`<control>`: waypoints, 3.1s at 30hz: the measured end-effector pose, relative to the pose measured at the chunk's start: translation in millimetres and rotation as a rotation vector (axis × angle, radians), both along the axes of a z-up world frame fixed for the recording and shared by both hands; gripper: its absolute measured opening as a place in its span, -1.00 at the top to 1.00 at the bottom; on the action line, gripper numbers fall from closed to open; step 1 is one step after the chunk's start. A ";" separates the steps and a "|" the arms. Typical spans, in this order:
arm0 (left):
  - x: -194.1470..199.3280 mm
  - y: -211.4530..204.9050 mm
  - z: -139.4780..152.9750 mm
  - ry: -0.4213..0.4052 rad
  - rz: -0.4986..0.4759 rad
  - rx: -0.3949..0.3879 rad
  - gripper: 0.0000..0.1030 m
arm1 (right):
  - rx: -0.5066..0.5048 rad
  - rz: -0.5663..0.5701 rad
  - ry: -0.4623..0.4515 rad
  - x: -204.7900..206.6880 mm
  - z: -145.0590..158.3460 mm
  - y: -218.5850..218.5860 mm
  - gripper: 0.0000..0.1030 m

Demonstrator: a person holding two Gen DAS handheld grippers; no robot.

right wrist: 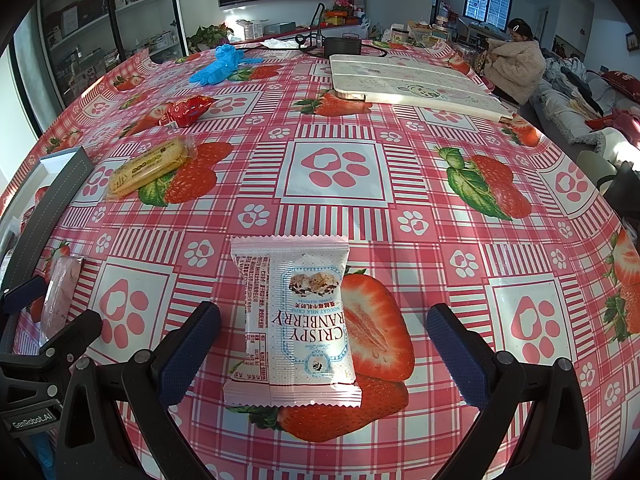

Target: Organize snacks

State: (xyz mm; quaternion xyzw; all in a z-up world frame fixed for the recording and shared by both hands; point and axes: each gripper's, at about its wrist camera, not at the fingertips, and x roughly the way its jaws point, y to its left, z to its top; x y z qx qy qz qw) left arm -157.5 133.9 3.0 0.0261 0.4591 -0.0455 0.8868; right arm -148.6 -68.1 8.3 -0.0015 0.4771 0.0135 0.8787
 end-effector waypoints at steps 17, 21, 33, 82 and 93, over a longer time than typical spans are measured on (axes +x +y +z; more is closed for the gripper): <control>-0.2 -0.1 -0.3 0.002 0.000 0.000 -1.00 | 0.001 0.002 0.002 0.5 -0.3 0.8 -1.00; 2.3 -0.4 0.8 0.025 0.002 0.006 -1.00 | -0.001 0.015 0.020 2.8 0.9 -0.3 -1.00; 15.7 -11.8 3.9 0.208 0.030 0.028 -0.95 | -0.011 0.103 0.212 26.5 1.9 1.2 -1.00; 12.7 218.5 111.5 0.120 0.235 -0.060 0.50 | 0.367 0.516 0.233 57.4 101.2 243.9 0.23; 27.7 242.1 55.3 0.217 0.263 -0.081 0.50 | 0.287 0.569 0.306 83.3 66.0 318.7 0.23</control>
